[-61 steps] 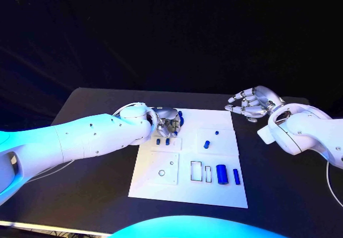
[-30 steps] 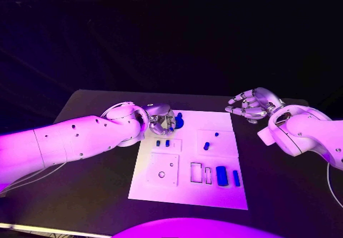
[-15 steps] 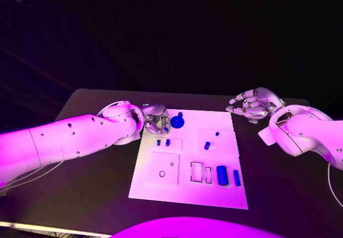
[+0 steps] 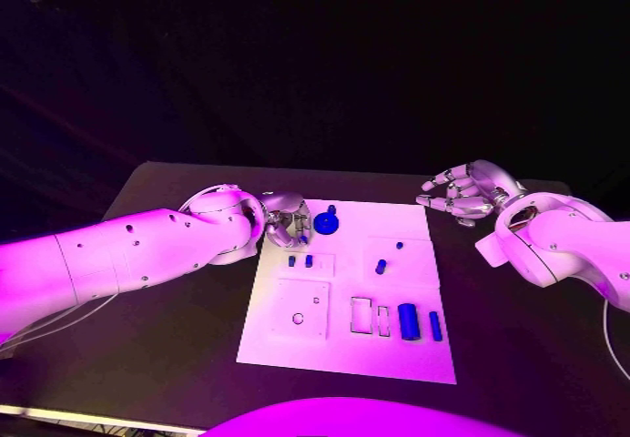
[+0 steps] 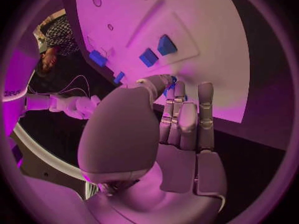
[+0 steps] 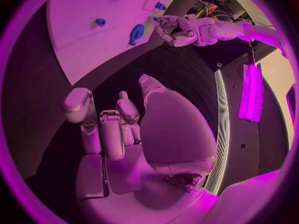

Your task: Assemble the parts on the task board

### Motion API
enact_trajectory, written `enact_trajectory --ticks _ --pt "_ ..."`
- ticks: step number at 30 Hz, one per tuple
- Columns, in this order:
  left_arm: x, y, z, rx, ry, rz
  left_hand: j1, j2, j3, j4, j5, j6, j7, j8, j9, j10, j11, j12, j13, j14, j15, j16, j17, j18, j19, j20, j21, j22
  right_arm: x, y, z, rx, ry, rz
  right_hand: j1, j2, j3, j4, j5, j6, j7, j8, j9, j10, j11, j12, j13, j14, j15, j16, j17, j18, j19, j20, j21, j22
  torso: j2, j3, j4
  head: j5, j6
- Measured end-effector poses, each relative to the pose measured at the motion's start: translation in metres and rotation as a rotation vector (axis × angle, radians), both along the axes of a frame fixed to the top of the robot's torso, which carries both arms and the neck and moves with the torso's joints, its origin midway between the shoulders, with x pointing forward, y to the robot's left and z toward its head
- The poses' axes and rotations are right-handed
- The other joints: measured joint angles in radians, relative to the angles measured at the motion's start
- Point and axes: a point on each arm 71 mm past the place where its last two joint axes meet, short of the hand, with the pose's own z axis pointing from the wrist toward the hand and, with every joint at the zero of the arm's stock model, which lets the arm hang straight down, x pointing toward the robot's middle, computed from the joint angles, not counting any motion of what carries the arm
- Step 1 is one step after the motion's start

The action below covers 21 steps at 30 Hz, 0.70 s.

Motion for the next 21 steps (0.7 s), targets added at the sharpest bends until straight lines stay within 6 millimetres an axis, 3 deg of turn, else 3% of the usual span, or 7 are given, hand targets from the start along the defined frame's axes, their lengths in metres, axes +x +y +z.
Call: enact_trajectory --ticks 21 --pt "0.0007 -0.0014 -0.0019 0.007 0.013 -0.005 -0.005 0.003 0.002 -0.002 0.000 0.007 0.000 -0.006 -0.001 0.000 0.000 0.000 0.000 0.000 0.000 0.000 -0.004 0.000 0.000 0.000 0.000 -0.001 -0.0003 0.0002 0.0000 0.000 0.000 0.001 0.000 0.000 0.000 0.000 0.000 0.000 0.000 0.000 0.000 0.000 0.000 0.000 0.000 0.000 0.000 0.000 0.000 0.000 0.000 0.000 0.000 0.000 0.000 0.0002 -0.0003 0.000 -0.001"
